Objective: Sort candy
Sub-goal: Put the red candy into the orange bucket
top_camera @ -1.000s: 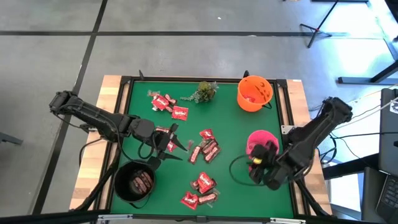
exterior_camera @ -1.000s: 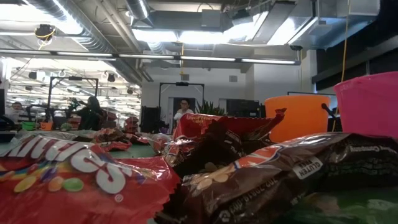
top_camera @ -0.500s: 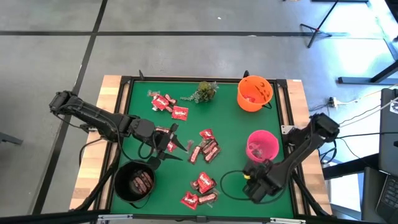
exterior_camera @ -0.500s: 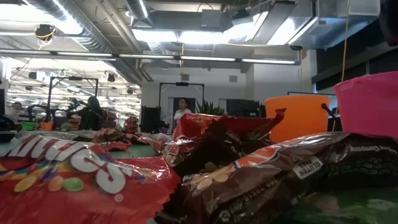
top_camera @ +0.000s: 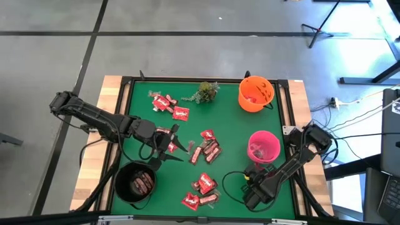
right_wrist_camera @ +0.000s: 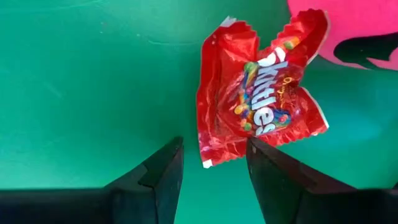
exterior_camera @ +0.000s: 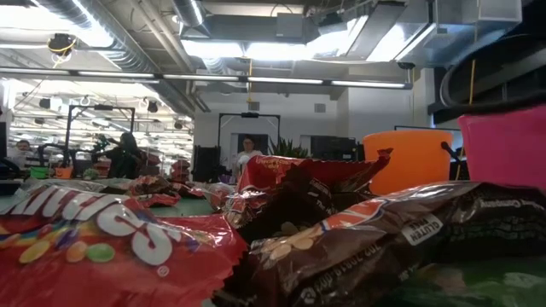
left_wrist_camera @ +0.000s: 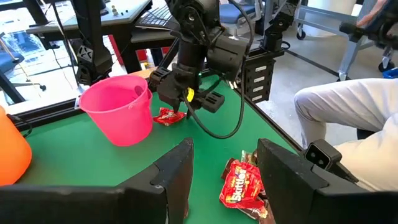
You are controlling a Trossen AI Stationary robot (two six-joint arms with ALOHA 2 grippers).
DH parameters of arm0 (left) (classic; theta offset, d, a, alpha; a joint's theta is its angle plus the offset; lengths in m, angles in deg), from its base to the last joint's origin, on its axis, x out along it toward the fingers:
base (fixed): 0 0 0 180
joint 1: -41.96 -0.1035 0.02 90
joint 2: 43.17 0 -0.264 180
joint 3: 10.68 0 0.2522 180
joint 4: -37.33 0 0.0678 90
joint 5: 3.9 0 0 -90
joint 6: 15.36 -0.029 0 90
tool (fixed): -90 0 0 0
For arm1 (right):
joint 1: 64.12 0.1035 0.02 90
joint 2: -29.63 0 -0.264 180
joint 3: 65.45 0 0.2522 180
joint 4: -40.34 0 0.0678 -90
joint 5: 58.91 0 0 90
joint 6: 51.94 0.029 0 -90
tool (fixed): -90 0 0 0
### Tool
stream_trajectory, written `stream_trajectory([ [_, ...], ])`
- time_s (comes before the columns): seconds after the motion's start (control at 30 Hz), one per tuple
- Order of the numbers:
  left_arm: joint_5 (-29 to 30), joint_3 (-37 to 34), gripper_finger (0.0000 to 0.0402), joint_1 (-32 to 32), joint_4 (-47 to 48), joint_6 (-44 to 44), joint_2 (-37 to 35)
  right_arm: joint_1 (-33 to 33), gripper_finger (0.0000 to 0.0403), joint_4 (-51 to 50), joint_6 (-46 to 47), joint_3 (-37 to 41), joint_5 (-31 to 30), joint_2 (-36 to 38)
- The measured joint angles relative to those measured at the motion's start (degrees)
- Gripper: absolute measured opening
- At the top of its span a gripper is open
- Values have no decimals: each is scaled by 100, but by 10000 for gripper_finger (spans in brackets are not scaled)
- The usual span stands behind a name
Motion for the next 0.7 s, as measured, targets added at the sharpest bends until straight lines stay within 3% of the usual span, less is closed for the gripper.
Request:
stream_trajectory([
  [0.17, -17, 0, 167, 0, 3, 69, 0, -3, 158, 219, -166, 1, 155, -106],
  [0.4, -20, 0, 167, 2, 4, 69, 0, -10, 15, 466, -477, -210, 421, -119],
  [0.57, -24, 0, 167, 13, 1, 96, 0, 17, 15, 495, -635, -753, 425, -130],
  [0.7, -35, 0, 167, 62, 3, 98, 0, 111, 4, 246, -648, -1419, -299, -128],
])
